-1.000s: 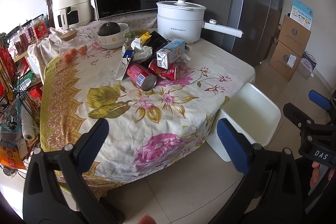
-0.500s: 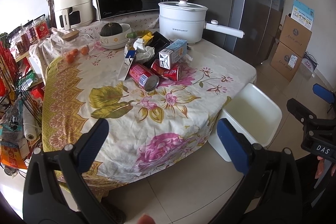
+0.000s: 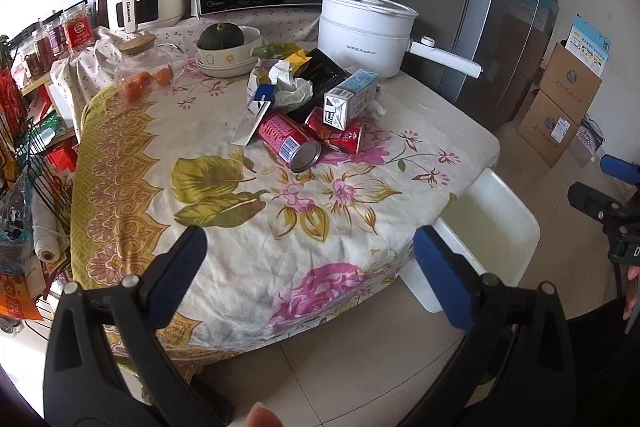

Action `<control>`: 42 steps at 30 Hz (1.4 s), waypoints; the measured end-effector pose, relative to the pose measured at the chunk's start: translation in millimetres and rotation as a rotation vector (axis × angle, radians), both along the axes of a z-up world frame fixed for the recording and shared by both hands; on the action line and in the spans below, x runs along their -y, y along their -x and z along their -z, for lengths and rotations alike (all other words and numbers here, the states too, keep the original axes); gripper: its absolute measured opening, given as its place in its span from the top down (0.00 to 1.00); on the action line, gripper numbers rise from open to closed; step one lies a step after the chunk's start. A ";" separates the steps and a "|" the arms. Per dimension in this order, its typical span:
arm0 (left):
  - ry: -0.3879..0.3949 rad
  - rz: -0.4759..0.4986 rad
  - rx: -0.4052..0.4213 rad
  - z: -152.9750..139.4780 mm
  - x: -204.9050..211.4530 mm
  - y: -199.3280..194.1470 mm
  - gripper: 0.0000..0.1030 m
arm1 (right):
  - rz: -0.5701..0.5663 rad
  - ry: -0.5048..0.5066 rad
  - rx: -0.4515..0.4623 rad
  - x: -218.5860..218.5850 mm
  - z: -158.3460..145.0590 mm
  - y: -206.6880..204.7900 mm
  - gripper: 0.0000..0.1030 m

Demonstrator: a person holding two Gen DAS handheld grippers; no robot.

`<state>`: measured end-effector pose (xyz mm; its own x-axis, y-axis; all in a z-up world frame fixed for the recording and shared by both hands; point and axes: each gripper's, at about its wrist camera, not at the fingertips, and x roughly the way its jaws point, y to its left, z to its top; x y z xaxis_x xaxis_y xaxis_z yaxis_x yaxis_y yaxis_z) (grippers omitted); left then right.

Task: Collect trash
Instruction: 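Grasp the red can with the left tool while the right tool grasps the milk carton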

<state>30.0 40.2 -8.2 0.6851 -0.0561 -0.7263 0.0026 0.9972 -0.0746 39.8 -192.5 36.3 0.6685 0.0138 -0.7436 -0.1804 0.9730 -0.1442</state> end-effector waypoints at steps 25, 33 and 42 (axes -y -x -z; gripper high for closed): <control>0.348 -0.190 -0.269 89.7 -41.0 -194.8 0.27 | 0.000 -0.163 -0.460 7.2 93.4 -156.1 0.00; 0.372 -0.192 -0.296 102.7 -43.1 -199.0 0.43 | 0.046 -0.125 -0.468 19.5 101.1 -165.1 0.00; 0.311 -0.107 -0.282 79.0 -58.1 -161.3 0.46 | 0.012 -0.161 -0.461 -10.7 101.4 -181.0 0.00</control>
